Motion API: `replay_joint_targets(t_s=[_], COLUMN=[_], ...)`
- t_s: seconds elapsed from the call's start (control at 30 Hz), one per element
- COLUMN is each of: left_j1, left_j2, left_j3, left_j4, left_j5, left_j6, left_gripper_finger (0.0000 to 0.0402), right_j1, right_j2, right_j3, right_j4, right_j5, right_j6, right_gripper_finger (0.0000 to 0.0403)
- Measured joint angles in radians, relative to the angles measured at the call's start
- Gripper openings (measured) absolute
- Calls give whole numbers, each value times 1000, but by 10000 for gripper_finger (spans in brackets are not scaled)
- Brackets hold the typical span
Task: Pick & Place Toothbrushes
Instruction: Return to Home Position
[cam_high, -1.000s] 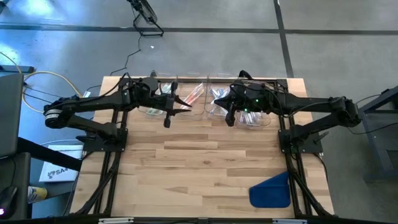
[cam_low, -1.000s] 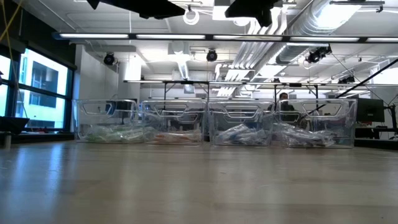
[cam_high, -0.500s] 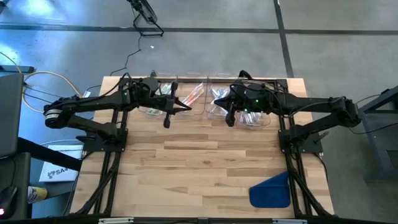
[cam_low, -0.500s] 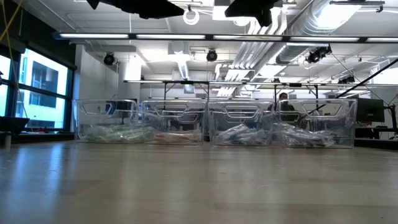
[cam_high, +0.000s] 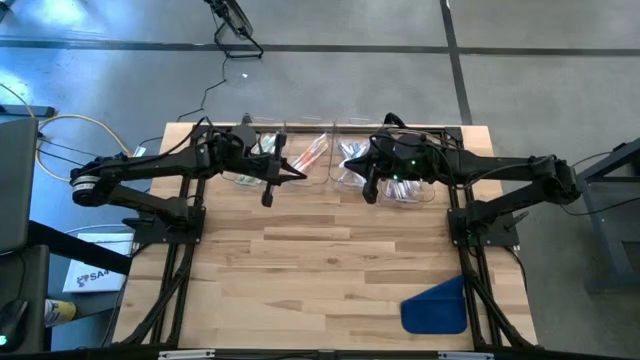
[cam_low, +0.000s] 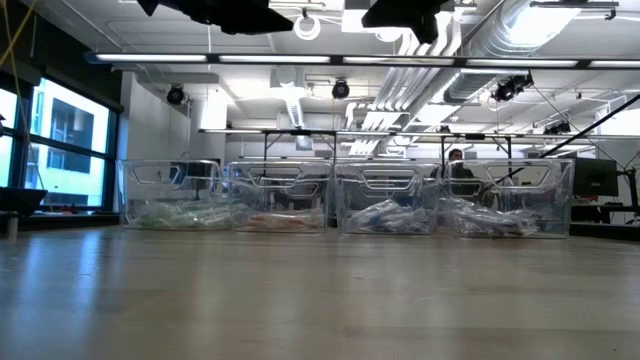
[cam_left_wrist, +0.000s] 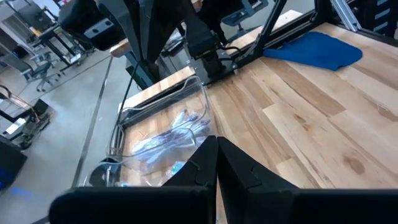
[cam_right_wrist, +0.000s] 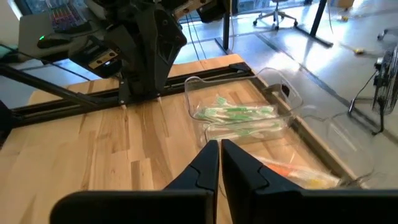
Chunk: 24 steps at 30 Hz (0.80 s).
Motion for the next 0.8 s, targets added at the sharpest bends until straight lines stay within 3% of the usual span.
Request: replay_joint_targets(t_s=[0.1, 0.27, 0.37, 0.5, 0.8], left_j1=[0, 0, 0, 0, 0], left_j2=[0, -8, -28, -90, -321], left_j3=[0, -2, -30, -105, -208], left_j4=[0, 3, 71, 125, 97], left_j5=[1, 9, 29, 30, 30], left_j6=[18, 101, 131, 130, 161], left_gripper_finger=[1, 1, 1, 1, 1], right_j1=[0, -2, -1, -2, -8], right_j2=[0, -14, -48, -134, -435], right_j3=[0, -1, -3, -75, -382], right_j4=[-17, -12, 2, 53, 258], right_j5=[-11, -189, -233, -231, -195], right_j6=[20, 20, 15, 12, 19], right_gripper_finger=[12, 12, 12, 12, 12])
